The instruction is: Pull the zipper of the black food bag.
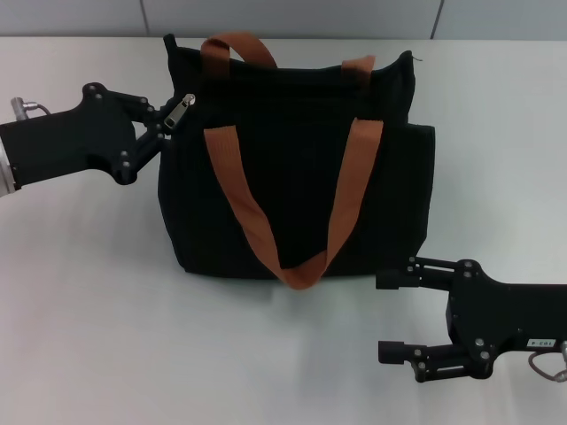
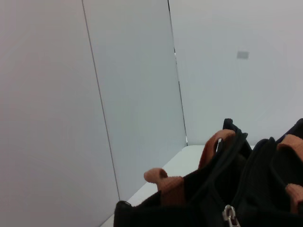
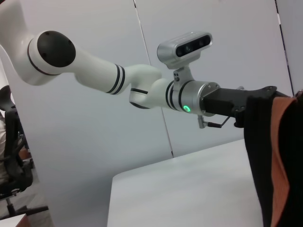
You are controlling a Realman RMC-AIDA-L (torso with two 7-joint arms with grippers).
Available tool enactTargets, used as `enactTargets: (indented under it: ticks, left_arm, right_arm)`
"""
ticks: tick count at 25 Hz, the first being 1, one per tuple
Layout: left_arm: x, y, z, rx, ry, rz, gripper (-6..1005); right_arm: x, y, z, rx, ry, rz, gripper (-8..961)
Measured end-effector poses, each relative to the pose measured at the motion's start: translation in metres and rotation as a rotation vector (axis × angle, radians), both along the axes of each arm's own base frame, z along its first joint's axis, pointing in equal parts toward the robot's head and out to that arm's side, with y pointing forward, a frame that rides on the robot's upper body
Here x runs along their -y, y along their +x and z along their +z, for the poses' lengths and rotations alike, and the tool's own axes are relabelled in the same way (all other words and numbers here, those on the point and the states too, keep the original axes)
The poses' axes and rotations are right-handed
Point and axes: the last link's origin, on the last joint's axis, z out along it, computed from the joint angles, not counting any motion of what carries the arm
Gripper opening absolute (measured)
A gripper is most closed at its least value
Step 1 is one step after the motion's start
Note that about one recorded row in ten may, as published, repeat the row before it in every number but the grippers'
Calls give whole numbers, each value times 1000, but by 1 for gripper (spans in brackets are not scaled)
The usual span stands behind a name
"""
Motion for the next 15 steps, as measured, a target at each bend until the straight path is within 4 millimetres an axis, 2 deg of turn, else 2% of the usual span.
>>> enactTargets:
  ticks: [4, 9, 15]
  left_arm:
    - [4, 0, 3, 15, 4, -17, 41]
    - [9, 2, 6, 40, 21, -42, 33]
    - [11, 5, 4, 59, 22, -54, 32]
  right_arm:
    - [0, 0, 2, -13, 9, -6, 824]
    - [0, -4, 9, -65, 10, -10, 824]
    - [-11, -25, 22, -175, -86, -68, 823]
